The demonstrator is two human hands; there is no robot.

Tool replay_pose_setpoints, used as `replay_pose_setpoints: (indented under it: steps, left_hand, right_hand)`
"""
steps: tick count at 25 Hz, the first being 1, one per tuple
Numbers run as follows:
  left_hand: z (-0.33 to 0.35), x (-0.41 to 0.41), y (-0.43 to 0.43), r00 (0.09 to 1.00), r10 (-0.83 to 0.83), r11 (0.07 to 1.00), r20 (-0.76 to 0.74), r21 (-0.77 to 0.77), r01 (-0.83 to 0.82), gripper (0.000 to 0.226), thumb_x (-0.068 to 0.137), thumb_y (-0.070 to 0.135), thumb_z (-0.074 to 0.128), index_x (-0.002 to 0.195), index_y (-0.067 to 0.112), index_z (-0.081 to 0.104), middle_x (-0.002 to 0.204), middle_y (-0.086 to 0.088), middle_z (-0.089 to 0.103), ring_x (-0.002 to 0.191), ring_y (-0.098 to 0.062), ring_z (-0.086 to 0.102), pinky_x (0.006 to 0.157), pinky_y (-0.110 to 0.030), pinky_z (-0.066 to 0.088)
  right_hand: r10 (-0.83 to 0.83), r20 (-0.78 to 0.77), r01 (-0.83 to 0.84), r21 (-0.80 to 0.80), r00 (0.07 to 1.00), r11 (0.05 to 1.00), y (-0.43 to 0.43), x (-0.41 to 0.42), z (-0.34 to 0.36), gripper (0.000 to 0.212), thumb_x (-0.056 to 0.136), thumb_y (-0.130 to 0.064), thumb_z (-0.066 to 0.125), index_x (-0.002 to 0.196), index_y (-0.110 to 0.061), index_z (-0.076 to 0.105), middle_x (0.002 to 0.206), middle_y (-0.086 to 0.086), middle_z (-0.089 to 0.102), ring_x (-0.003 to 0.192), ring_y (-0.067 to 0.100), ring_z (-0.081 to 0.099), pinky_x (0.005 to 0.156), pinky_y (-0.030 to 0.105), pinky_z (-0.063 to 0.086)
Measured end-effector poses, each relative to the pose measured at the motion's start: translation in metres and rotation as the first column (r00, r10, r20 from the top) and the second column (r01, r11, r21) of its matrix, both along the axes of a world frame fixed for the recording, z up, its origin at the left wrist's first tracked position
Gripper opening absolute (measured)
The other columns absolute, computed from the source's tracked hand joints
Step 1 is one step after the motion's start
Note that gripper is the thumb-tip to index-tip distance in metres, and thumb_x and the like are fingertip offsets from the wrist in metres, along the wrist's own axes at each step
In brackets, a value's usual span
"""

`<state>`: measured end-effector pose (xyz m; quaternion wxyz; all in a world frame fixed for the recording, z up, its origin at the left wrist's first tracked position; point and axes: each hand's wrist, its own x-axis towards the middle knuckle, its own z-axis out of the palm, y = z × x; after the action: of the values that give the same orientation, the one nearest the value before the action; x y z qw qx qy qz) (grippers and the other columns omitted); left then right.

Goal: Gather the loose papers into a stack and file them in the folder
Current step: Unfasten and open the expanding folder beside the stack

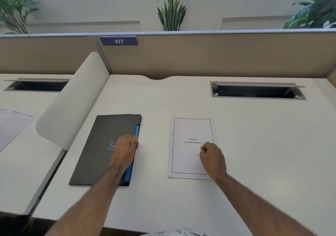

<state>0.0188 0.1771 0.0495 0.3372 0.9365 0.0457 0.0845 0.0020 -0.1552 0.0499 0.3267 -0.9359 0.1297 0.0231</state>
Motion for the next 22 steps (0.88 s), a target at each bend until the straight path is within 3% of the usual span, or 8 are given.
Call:
replay_pose_setpoints:
  steps: [2,3,4,6,11,15,19,22]
  left_hand:
    - [-0.007,0.002,0.026,0.999,0.034,0.999,-0.03,0.034,-0.033,0.063,0.104,0.053,0.021,0.083,0.011,0.064,0.09,-0.01,0.068,0.093,-0.029,0.061,0.095,-0.048,0.048]
    - [-0.013,0.001,0.036,0.995,0.064,0.996,-0.08,0.064,-0.059,0.063,0.106,0.05,0.02,0.104,0.01,0.069,0.116,-0.014,0.069,0.119,-0.032,0.058,0.112,-0.049,0.038]
    - [-0.018,0.001,0.047,0.985,0.098,0.992,-0.142,0.099,-0.084,0.059,0.108,0.047,0.021,0.126,0.012,0.066,0.142,-0.014,0.059,0.141,-0.034,0.043,0.122,-0.049,0.022]
    - [-0.027,0.002,0.065,0.969,0.104,0.974,-0.224,0.222,-0.053,0.055,0.109,0.044,0.022,0.148,0.017,0.049,0.165,-0.009,0.033,0.156,-0.031,0.015,0.126,-0.05,0.005]
    - [-0.043,0.01,0.091,0.961,0.037,0.91,-0.274,0.407,0.081,0.061,0.108,0.048,0.017,0.162,0.02,0.021,0.172,-0.008,0.009,0.159,-0.029,0.0,0.127,-0.052,-0.001]
    - [-0.056,0.008,0.092,0.95,0.055,0.883,-0.306,0.459,0.097,0.066,0.105,0.053,0.013,0.164,0.022,0.008,0.172,-0.006,0.002,0.159,-0.03,0.0,0.127,-0.053,0.001]
    - [-0.062,0.008,0.091,0.955,0.072,0.881,-0.289,0.467,0.074,0.066,0.105,0.053,0.016,0.163,0.023,0.012,0.172,-0.007,0.006,0.158,-0.031,0.005,0.126,-0.054,0.005]
    - [-0.063,0.009,0.092,0.957,0.068,0.879,-0.281,0.47,0.076,0.066,0.104,0.053,0.017,0.163,0.022,0.015,0.172,-0.008,0.009,0.158,-0.031,0.008,0.126,-0.054,0.006]
  right_hand:
    - [0.077,0.0,-0.077,-0.027,0.997,0.997,0.026,0.0,0.0,0.013,0.087,-0.007,0.049,0.081,-0.012,0.059,0.088,0.001,0.063,0.079,0.026,0.061,0.069,0.042,0.054]
    - [0.104,-0.007,-0.104,-0.033,0.995,0.994,0.04,0.001,0.0,0.013,0.087,-0.008,0.049,0.08,-0.013,0.058,0.087,0.001,0.063,0.078,0.025,0.061,0.069,0.042,0.054]
    - [0.128,-0.017,-0.128,-0.04,0.992,0.991,0.056,0.004,0.0,0.013,0.087,-0.009,0.049,0.08,-0.013,0.058,0.087,0.001,0.063,0.078,0.024,0.061,0.07,0.042,0.054]
    - [0.177,-0.045,-0.179,-0.064,0.983,0.982,0.087,0.008,-0.002,0.013,0.09,-0.013,0.049,0.083,-0.013,0.06,0.089,0.003,0.064,0.08,0.023,0.061,0.07,0.04,0.054]
    - [0.316,-0.054,-0.32,-0.173,0.947,0.931,0.156,0.019,-0.009,0.023,0.098,-0.029,0.047,0.097,-0.012,0.062,0.1,0.006,0.064,0.093,0.027,0.06,0.076,0.036,0.048]
    - [0.409,-0.022,-0.384,-0.391,0.912,0.836,0.203,0.025,-0.016,0.036,0.105,-0.034,0.035,0.11,-0.011,0.061,0.107,0.01,0.062,0.102,0.033,0.06,0.084,0.044,0.046]
    - [0.42,-0.098,-0.416,-0.452,0.902,0.789,0.244,0.028,-0.029,0.056,0.103,-0.05,0.034,0.141,-0.011,0.047,0.151,0.016,0.043,0.142,0.037,0.036,0.113,0.054,0.032]
    - [0.413,-0.092,-0.401,-0.497,0.906,0.769,0.264,0.033,-0.037,0.062,0.096,-0.063,0.039,0.129,-0.013,0.053,0.136,0.014,0.052,0.124,0.033,0.048,0.096,0.049,0.043]
